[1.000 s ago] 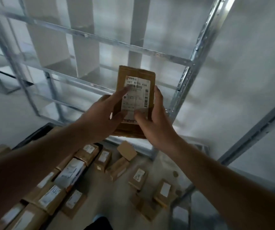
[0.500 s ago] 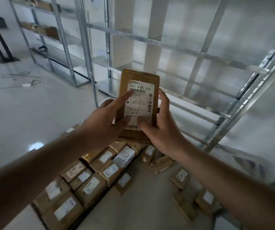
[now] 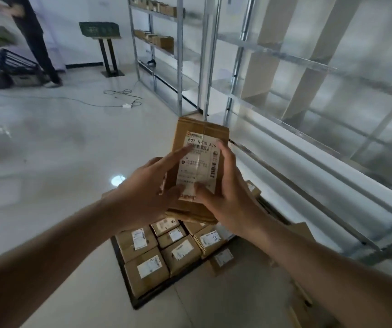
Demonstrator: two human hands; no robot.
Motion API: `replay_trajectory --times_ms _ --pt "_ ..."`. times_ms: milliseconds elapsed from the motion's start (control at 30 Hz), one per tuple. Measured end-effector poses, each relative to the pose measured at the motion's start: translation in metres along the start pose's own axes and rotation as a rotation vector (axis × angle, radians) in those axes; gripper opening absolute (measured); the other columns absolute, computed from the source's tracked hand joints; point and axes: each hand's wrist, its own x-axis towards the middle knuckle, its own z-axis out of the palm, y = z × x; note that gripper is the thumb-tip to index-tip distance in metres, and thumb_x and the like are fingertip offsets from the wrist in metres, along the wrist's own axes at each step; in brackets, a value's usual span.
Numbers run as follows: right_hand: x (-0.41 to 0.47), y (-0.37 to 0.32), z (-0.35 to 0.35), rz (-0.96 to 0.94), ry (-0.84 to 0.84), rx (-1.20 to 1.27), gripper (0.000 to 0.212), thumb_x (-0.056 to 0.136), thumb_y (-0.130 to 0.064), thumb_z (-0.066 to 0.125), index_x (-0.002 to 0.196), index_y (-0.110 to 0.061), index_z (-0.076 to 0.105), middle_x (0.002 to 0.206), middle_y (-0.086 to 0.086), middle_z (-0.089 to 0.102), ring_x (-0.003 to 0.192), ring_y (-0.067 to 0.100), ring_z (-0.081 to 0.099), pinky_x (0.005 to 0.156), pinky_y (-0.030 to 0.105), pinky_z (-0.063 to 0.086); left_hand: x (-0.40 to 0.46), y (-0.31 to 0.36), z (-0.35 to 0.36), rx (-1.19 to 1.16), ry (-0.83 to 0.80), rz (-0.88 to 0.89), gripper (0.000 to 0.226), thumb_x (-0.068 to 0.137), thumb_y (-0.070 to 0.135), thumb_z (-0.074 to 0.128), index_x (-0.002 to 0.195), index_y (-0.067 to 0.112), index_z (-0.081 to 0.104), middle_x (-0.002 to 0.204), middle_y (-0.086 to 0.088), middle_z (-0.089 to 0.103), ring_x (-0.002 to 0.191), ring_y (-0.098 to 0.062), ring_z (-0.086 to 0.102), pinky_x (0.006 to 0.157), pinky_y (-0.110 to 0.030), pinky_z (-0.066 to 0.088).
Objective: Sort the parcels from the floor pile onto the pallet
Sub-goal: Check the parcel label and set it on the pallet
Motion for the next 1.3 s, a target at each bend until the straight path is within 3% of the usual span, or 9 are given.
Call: replay_trajectory --times_ms 67,167,533,733,833,967,1167,1300 --pt "0.008 0.003 0.012 -0.002 -0.058 0.015 0.106 0.077 -0.075 0.065 0.155 -0.061 -0.005 0.153 0.0 0.041 0.14 0.022 0.044 0.108 0.055 0.05 -0.007 -0.009 -0.003 0.001 0.027 -0.061 0.081 0.1 0.028 0.064 0.144 0.076 0.016 0.144 0.008 0.053 0.129 -0.022 0.057 0.081 -0.042 0.064" --pt "0.021 0.004 0.03 -0.029 -0.121 0.015 0.107 0.076 -0.077 0.064 0.155 -0.058 -0.005 0.15 -0.001 0.044 0.138 0.021 0.046 0.108 0.054 0.049 -0.016 -0.025 -0.009 -0.02 0.047 -0.127 0.08 0.1 0.027 0.064 0.148 0.071 0.017 0.145 0.007 0.053 0.132 -0.024 0.056 0.082 -0.042 0.064" --pt "0.084 -0.011 0.14 0.01 -0.249 -0.025 0.108 0.074 -0.081 0.057 0.154 -0.056 -0.01 0.147 0.001 0.042 0.131 0.018 0.047 0.106 0.047 0.053 -0.027 -0.141 -0.062 -0.142 0.067 -0.242 0.082 0.1 0.026 0.066 0.142 0.078 0.019 0.142 0.01 0.056 0.125 -0.02 0.06 0.063 -0.021 0.061" --pt "0.142 -0.031 0.262 0.106 -0.237 0.0 0.107 0.077 -0.078 0.059 0.154 -0.055 -0.012 0.149 0.005 0.041 0.134 0.025 0.047 0.105 0.054 0.053 -0.025 -0.257 -0.136 -0.125 -0.006 -0.254 0.083 0.099 0.025 0.067 0.144 0.076 0.018 0.145 0.008 0.054 0.129 -0.02 0.057 0.064 -0.022 0.062" --pt "0.168 -0.054 0.327 0.167 -0.199 0.007 0.11 0.077 -0.081 0.058 0.156 -0.053 -0.013 0.153 0.002 0.037 0.135 0.024 0.046 0.101 0.052 0.055 -0.024 -0.312 -0.188 -0.086 -0.073 -0.225 0.082 0.1 0.028 0.066 0.145 0.074 0.017 0.147 0.008 0.054 0.132 -0.021 0.056 0.074 -0.028 0.064" --pt "0.2 -0.084 0.398 0.205 -0.16 0.033 0.111 0.077 -0.082 0.058 0.158 -0.049 -0.01 0.153 0.004 0.039 0.136 0.025 0.049 0.1 0.054 0.056 -0.022 -0.377 -0.25 -0.067 -0.168 -0.205 0.078 0.099 0.032 0.066 0.147 0.071 0.019 0.149 0.009 0.053 0.131 -0.023 0.058 0.073 -0.037 0.065" --pt "0.27 -0.105 0.454 0.269 -0.134 0.008 0.12 0.067 -0.099 0.051 0.158 -0.053 -0.012 0.153 0.006 0.041 0.131 0.027 0.054 0.096 0.053 0.058 0.017 -0.45 -0.31 -0.066 -0.209 -0.142 0.08 0.099 0.032 0.066 0.145 0.075 0.017 0.148 0.008 0.053 0.131 -0.024 0.058 0.067 -0.03 0.064" --pt "0.335 -0.091 0.481 0.292 -0.098 -0.024 0.107 0.075 -0.088 0.049 0.156 -0.056 -0.014 0.151 0.003 0.04 0.128 0.022 0.054 0.096 0.05 0.059 0.072 -0.498 -0.336 -0.045 -0.249 -0.115 0.079 0.099 0.033 0.066 0.143 0.077 0.016 0.148 0.007 0.053 0.131 -0.026 0.058 0.07 -0.033 0.065"
